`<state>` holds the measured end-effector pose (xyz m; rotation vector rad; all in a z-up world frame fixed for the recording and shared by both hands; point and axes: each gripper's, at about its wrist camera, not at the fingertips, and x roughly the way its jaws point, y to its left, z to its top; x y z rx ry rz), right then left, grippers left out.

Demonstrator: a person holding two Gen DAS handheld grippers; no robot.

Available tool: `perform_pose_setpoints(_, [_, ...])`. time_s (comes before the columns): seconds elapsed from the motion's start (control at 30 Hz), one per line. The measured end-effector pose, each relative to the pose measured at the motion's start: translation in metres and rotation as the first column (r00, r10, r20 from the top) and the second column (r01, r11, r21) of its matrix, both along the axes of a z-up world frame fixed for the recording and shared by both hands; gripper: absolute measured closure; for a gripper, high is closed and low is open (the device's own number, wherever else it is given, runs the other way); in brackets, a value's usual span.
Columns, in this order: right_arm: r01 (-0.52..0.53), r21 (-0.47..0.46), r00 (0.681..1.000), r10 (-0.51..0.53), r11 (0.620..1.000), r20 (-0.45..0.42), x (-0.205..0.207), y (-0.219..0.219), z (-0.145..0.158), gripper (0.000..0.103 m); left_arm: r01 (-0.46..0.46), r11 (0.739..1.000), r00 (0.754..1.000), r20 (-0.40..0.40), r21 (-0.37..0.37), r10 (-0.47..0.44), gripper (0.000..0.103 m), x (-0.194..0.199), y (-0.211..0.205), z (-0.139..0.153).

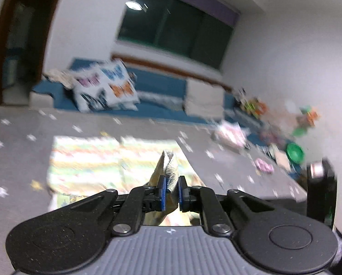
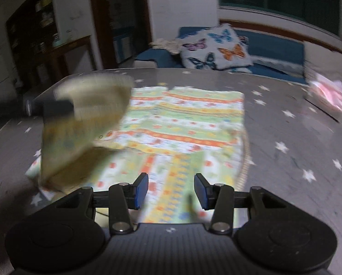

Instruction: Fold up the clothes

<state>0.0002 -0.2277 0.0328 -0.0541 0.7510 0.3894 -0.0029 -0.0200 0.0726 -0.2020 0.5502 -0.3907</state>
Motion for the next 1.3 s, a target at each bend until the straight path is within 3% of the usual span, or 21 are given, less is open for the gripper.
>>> perform_pose_setpoints(0.23, [0.066,0.047,0.998,-0.065,0.997,-0.014,-0.001,-0.027,0.000,0.059,0.040,0.997,0.998,-0.044,0.061,-0.037,0.060,-0.015,-0.005,-0.026])
perform_pose_setpoints(0.43, [0.010,0.114,0.998,-0.003,0.993,-0.060,0.004,-0.012,-0.005,0.060,-0.083,0.988,0.995,-0.037,0.129,0.089,0.057,-0.015,0.040,-0.031])
perform_pose_setpoints(0.57, [-0.019,0.085,0.995,0.027,0.996,-0.097,0.007,0.006,-0.016,0.061,-0.144,0.977,0.986,-0.065,0.160,0.156,0.057,-0.017,0.067,-0.043])
perform_pose_setpoints(0.7, [-0.025,0.071,0.991,0.034,0.997,-0.132,0.008,0.015,-0.026,0.076,-0.203,0.960,0.970,-0.091,0.193,0.224,0.056,-0.018,0.094,-0.055])
perform_pose_setpoints(0.77, [-0.024,0.056,0.992,0.031,0.998,-0.124,0.006,0.017,-0.024,0.094,-0.214,0.957,0.967,-0.098,0.198,0.237,0.054,-0.018,0.098,-0.059])
perform_pose_setpoints(1.07, [-0.001,0.033,1.000,0.000,0.999,0.025,0.004,0.019,0.015,0.096,-0.207,0.949,0.968,-0.092,0.236,0.234,0.053,-0.012,0.090,-0.066])
perform_pose_setpoints(1.3, [0.055,-0.017,0.997,-0.056,0.998,-0.043,0.025,0.013,-0.017,0.095,-0.196,0.932,0.969,-0.089,0.304,0.232,0.053,-0.011,0.085,-0.071])
